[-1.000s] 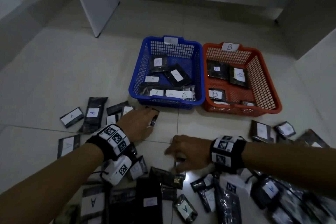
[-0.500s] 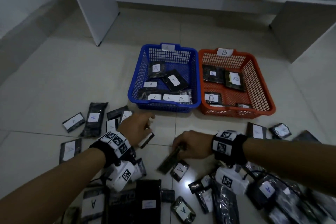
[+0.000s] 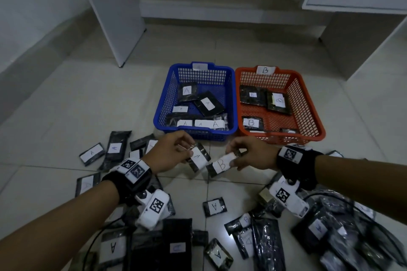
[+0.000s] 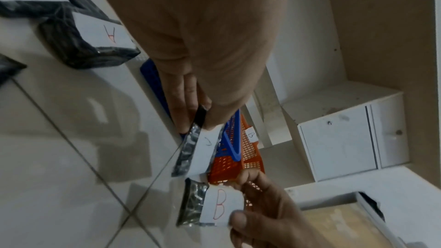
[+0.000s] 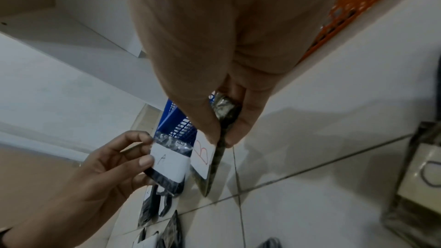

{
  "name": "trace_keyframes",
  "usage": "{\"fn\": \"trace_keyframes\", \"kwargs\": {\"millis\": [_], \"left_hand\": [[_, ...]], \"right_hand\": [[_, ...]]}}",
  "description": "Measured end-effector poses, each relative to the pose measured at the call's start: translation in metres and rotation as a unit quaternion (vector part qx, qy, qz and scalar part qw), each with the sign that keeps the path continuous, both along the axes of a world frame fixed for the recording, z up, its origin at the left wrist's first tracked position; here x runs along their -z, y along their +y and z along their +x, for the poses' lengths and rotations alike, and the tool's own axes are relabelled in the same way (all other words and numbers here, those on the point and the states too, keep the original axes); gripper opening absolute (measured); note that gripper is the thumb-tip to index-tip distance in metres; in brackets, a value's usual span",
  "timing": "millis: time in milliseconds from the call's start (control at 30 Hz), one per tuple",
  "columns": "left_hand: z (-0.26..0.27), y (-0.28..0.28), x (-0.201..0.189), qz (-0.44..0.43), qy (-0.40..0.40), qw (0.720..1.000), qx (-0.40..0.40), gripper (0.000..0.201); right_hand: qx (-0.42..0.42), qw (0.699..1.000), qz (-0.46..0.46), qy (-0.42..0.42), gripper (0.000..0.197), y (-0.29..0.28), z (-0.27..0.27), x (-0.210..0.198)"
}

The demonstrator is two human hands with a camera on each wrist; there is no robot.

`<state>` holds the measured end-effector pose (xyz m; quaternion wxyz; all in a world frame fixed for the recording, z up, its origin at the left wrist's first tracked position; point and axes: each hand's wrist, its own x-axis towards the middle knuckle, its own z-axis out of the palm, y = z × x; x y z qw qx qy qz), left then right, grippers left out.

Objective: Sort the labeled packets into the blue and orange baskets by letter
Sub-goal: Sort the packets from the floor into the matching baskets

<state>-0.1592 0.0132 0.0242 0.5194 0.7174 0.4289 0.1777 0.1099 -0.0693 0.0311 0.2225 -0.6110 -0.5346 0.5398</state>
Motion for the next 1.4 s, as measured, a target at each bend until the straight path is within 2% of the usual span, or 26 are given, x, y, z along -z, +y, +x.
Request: {"fn": "trace_keyframes", "kwargs": {"millis": [100,233,467,533,633,767,867,900,933,1000,1033,1067,1100,1167,1233,1300,1333,1400], "left_hand": [[0.007,0.000,-0.010,-0.042,-0.038,0.998,-0.019,0.024],[0.012,0.002,-0.020,-0.049,-0.076,0.995,-0.028,0.035],[0.010,0.009,-0.025,0.018,-0.064,0.997,-0.046,0.036],[0.009,0.018,-0.030,0.060,-0.044,0.996,-0.043,0.035],[0.008,0.046,-0.040,0.132,0.031,0.989,-0.052,0.032],[0.014,0.083,-0.039,0.155,0.095,0.979,-0.088,0.028],[0.020,0.100,-0.028,0.166,0.149,0.972,-0.075,0.024],[0.022,0.103,-0.023,0.184,0.211,0.959,-0.050,0.024],[0.023,0.105,-0.020,0.227,0.302,0.926,-0.014,0.026],[0.025,0.107,-0.014,0.318,0.448,0.835,0.039,0.033],[0.026,0.108,-0.013,0.343,0.474,0.810,0.049,0.035],[0.027,0.107,-0.013,0.355,0.479,0.801,0.052,0.036],[0.029,0.108,-0.013,0.366,0.473,0.800,0.054,0.036],[0.033,0.108,-0.014,0.375,0.442,0.813,0.052,0.029],[0.040,0.103,-0.017,0.372,0.380,0.846,0.050,0.020],[0.050,0.093,-0.018,0.337,0.298,0.889,0.081,0.012],[0.055,0.085,-0.017,0.321,0.270,0.902,0.106,0.011],[0.064,0.070,-0.015,0.311,0.246,0.906,0.150,0.014]], "right_hand": [[0.015,1.000,-0.008,0.020,0.033,-0.003,0.005,-0.007],[0.032,0.999,-0.004,0.020,0.024,0.000,0.011,-0.014],[0.082,0.996,-0.003,0.041,0.018,0.011,0.020,-0.026],[0.095,0.994,0.001,0.045,0.019,0.015,0.022,-0.031],[0.124,0.991,0.012,0.056,0.021,0.020,0.029,-0.035],[0.160,0.984,0.017,0.076,0.021,0.018,0.037,-0.038],[0.188,0.979,0.034,0.073,0.020,0.013,0.047,-0.042],[0.195,0.978,0.035,0.069,0.021,0.012,0.053,-0.044],[0.198,0.978,0.035,0.059,0.021,0.012,0.062,-0.045],[0.214,0.974,0.034,0.061,0.022,0.013,0.081,-0.047],[0.240,0.966,0.035,0.086,0.021,0.015,0.090,-0.046],[0.272,0.955,0.040,0.110,0.021,0.017,0.099,-0.045],[0.305,0.944,0.050,0.114,0.020,0.019,0.108,-0.043],[0.346,0.935,0.069,0.037,0.017,0.025,0.129,-0.037],[0.328,0.937,0.065,-0.103,0.014,0.029,0.148,-0.032],[0.282,0.939,0.047,-0.190,0.014,0.032,0.157,-0.027],[0.261,0.944,0.042,-0.197,0.014,0.033,0.158,-0.026],[0.222,0.959,0.038,-0.175,0.014,0.034,0.153,-0.025]]}}
